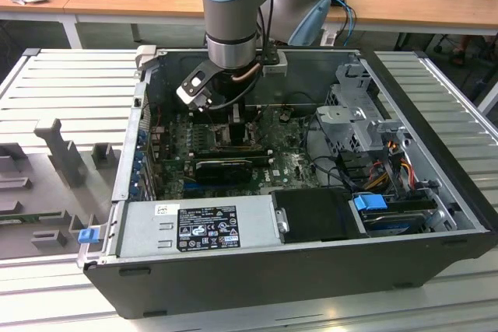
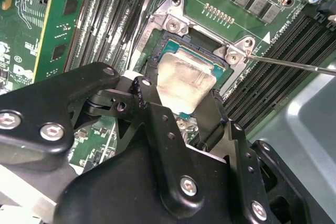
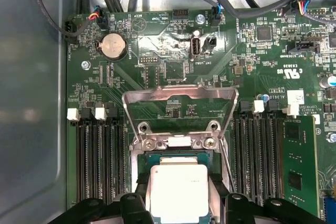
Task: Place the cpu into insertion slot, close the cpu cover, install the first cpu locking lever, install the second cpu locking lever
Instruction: 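Place the cpu into insertion slot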
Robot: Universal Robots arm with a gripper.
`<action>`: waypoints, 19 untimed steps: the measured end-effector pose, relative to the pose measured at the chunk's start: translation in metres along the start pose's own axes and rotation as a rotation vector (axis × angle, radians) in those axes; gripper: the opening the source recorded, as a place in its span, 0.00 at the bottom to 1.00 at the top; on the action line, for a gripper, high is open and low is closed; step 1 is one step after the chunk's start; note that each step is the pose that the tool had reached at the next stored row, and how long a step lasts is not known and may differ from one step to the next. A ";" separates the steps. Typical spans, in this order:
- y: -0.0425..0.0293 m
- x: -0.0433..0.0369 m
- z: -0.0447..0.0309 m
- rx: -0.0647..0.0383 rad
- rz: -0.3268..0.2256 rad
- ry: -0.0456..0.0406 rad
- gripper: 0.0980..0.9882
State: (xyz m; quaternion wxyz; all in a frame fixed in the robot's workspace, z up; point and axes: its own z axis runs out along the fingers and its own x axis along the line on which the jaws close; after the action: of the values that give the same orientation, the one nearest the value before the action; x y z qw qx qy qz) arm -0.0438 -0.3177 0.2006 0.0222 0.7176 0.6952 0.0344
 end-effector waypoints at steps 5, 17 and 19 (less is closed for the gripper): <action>0.0000 0.0001 0.0003 0.000 0.000 0.0004 0.48; 0.0001 -0.0010 0.0002 0.000 0.000 -0.0017 0.57; 0.0001 -0.0014 0.0003 -0.001 -0.001 -0.0041 0.57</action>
State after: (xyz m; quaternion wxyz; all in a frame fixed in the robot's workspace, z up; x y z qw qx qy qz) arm -0.0437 -0.3190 0.2003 0.0239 0.7174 0.6954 0.0331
